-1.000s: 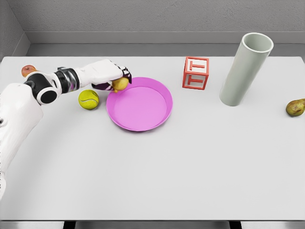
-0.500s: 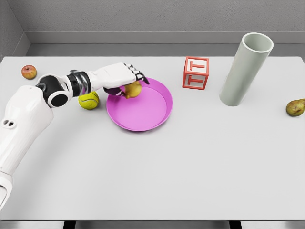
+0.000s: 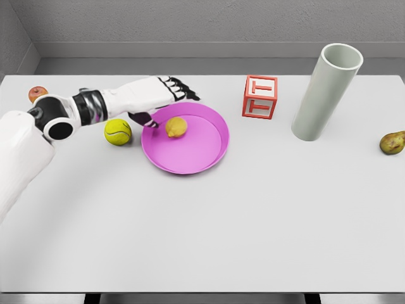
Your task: Put the lemon on the plate with left arm
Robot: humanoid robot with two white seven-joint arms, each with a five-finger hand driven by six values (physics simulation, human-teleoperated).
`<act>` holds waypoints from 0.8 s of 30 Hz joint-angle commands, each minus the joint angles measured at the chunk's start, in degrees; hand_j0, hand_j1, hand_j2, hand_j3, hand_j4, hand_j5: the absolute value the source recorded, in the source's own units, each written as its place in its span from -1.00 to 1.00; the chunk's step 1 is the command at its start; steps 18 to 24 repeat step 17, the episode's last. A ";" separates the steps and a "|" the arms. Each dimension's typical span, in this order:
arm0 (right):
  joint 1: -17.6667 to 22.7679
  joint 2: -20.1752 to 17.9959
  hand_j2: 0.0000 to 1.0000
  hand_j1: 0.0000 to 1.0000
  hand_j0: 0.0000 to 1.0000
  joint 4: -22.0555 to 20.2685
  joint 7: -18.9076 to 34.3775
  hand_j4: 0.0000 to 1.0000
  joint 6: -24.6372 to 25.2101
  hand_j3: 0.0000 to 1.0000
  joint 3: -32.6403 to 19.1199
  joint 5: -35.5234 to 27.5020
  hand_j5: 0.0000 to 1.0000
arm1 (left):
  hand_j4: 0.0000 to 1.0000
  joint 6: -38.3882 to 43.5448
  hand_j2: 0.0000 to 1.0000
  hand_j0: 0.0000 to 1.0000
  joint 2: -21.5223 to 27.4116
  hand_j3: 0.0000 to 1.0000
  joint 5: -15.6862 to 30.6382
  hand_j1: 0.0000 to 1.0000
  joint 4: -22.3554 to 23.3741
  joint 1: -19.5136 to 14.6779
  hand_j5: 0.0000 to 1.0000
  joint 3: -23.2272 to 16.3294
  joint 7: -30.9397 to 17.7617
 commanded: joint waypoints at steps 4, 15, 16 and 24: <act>0.00 0.00 1.00 1.00 1.00 -0.01 0.01 1.00 -0.01 1.00 -0.01 -0.02 1.00 | 1.00 0.11 1.00 1.00 14.41 1.00 6.82 1.00 -6.26 1.41 1.00 -1.87 -0.45; 0.00 0.00 1.00 1.00 1.00 -0.01 0.01 1.00 -0.01 1.00 -0.01 -0.02 1.00 | 1.00 0.11 1.00 1.00 20.92 1.00 7.00 1.00 -3.36 4.48 1.00 -1.69 -0.45; 0.00 0.00 1.00 1.00 1.00 -0.01 0.01 1.00 -0.01 1.00 -0.01 -0.02 1.00 | 1.00 0.11 1.00 1.00 20.92 1.00 7.09 1.00 -2.93 4.57 1.00 -1.69 -0.36; 0.00 0.00 1.00 1.00 1.00 -0.01 0.01 1.00 -0.01 1.00 -0.01 -0.02 1.00 | 1.00 0.11 1.00 1.00 20.92 1.00 7.09 1.00 -2.92 4.57 1.00 -1.69 -0.36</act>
